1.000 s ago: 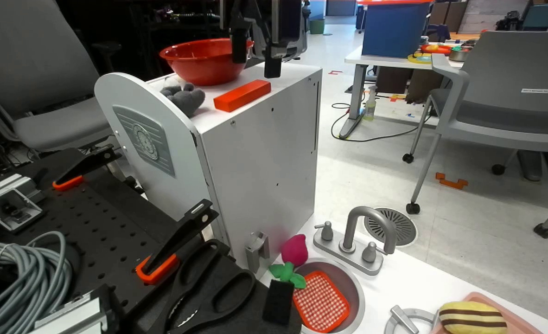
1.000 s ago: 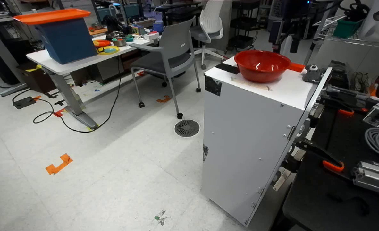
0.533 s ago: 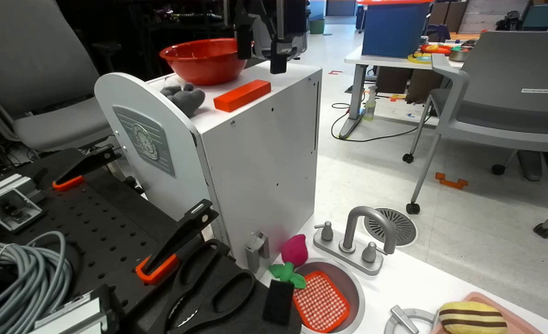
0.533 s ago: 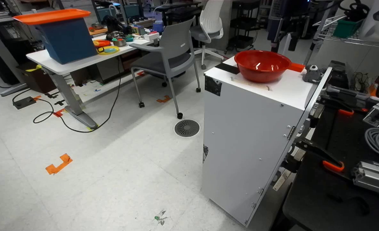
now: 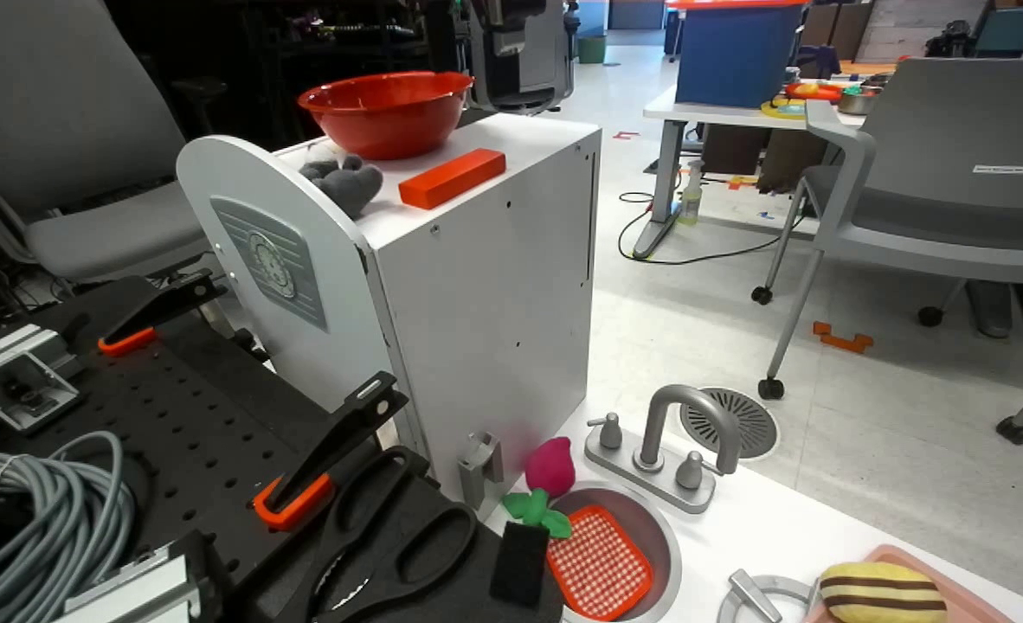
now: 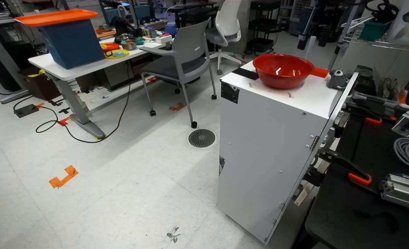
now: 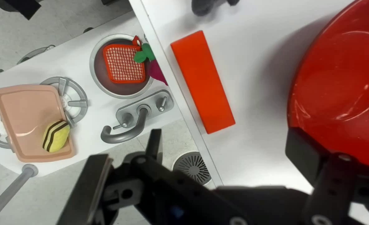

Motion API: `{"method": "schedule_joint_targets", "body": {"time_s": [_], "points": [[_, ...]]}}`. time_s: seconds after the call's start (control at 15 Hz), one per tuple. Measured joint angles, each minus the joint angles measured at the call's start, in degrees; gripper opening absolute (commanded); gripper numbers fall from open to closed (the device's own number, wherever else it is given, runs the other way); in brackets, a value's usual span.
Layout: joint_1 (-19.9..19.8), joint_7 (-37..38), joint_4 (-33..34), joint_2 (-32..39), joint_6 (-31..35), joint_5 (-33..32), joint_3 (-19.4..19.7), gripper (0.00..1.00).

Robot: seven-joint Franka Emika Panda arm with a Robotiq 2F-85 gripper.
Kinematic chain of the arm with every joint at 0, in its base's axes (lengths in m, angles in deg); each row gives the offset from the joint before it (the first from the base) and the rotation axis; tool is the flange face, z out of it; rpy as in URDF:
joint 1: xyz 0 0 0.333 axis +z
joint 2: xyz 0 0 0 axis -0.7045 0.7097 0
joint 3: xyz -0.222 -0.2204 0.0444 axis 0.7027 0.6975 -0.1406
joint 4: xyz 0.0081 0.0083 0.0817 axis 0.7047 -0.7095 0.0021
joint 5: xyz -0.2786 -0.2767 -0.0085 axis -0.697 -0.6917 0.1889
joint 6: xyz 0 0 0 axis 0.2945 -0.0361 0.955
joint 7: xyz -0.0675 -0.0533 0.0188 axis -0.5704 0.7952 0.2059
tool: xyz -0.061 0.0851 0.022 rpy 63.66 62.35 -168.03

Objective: Take the block out of the red bowl on top of the cabinet

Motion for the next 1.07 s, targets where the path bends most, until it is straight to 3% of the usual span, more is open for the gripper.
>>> {"method": "schedule_joint_targets", "body": {"time_s": [0.4, 1.07], "points": [[0.21, 0.65, -4.11, -4.86, 0.56, -0.72, -0.95, 1.00], [0.22, 0.64, -4.43, -5.09, 0.57, -0.72, -0.97, 1.00]]}}
